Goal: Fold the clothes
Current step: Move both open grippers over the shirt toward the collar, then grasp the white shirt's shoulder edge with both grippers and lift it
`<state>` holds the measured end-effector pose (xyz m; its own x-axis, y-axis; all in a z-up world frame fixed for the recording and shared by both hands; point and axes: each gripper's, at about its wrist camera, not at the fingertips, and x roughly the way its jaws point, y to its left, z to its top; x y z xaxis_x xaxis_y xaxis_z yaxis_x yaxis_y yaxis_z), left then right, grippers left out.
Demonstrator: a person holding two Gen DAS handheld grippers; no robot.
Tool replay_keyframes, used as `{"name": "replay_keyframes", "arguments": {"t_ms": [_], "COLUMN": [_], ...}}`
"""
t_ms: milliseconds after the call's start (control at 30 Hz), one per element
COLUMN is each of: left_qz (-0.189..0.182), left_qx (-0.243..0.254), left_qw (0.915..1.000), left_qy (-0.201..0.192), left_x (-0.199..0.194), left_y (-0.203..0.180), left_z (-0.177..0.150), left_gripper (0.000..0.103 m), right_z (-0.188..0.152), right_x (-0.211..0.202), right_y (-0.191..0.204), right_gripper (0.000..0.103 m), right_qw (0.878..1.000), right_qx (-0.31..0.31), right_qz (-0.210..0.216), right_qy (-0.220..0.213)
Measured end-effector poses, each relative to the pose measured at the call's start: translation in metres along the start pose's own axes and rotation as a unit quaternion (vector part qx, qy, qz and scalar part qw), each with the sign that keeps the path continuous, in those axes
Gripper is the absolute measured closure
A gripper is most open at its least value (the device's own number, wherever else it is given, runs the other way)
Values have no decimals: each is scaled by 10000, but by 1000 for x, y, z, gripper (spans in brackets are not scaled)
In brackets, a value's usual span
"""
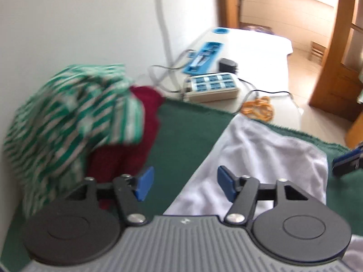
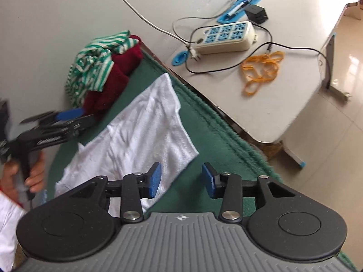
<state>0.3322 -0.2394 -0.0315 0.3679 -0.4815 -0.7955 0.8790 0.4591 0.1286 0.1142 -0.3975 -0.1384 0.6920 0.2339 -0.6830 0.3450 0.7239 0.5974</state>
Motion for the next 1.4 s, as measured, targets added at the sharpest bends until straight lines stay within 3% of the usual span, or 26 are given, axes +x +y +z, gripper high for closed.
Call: {"name": "replay_keyframes", "arguments": {"t_ms": [33, 167, 333, 433, 500, 600, 633, 667, 700, 733, 933, 1067, 1400], "left_qz": [-81, -158, -527, -954, -1089, -1245, -1287, -1314, -1352, -1404, -1083, -827, -420], "left_qx": [77, 409, 310, 227, 460, 419, 383, 346, 306, 274, 490, 548, 201], "left_qw": [9999, 9990, 9979, 9948, 9927, 9912, 9908, 9906, 9902, 9895, 9929, 9943, 9947], "left_qy": [53, 74, 199, 288, 238, 185, 171, 166, 172, 195, -65, -389, -922], "left_x": [12, 50, 83, 90, 91, 92, 93, 95, 96, 96, 87, 66, -9], "left_y": [-7, -28, -31, -34, -43, -43, -42, -41, -40, -39, -49, -51, -17], "left_z": [10, 34, 52, 58, 57, 56, 57, 58, 58, 58, 53, 52, 35], "left_gripper": [35, 56, 52, 53, 55, 59, 63, 79, 92, 101, 102, 102, 102], "right_z": [-1, -5, -3, -3, -3, -1, 0, 1, 1, 1, -1, 1, 1], "right_x": [1, 4, 6, 8, 8, 10, 11, 11, 11, 12, 14, 11, -18], "right_y": [-1, -8, -27, -31, -34, -35, -35, -34, -34, -34, -38, -31, 41], "right_gripper": [60, 61, 66, 66, 68, 73, 82, 97, 103, 103, 103, 103, 103], "right_qw": [9999, 9984, 9928, 9909, 9898, 9897, 9914, 9929, 9942, 9952, 9940, 9959, 9889], "right_qx": [40, 241, 782, 876, 933, 928, 832, 736, 651, 571, 565, 439, -1008], "right_qz": [102, 486, 880, 996, 1048, 1063, 981, 900, 821, 747, 848, 625, 515], "right_qy": [-32, -162, -210, -239, -260, -239, -237, -235, -246, -257, -398, -477, -962]}}
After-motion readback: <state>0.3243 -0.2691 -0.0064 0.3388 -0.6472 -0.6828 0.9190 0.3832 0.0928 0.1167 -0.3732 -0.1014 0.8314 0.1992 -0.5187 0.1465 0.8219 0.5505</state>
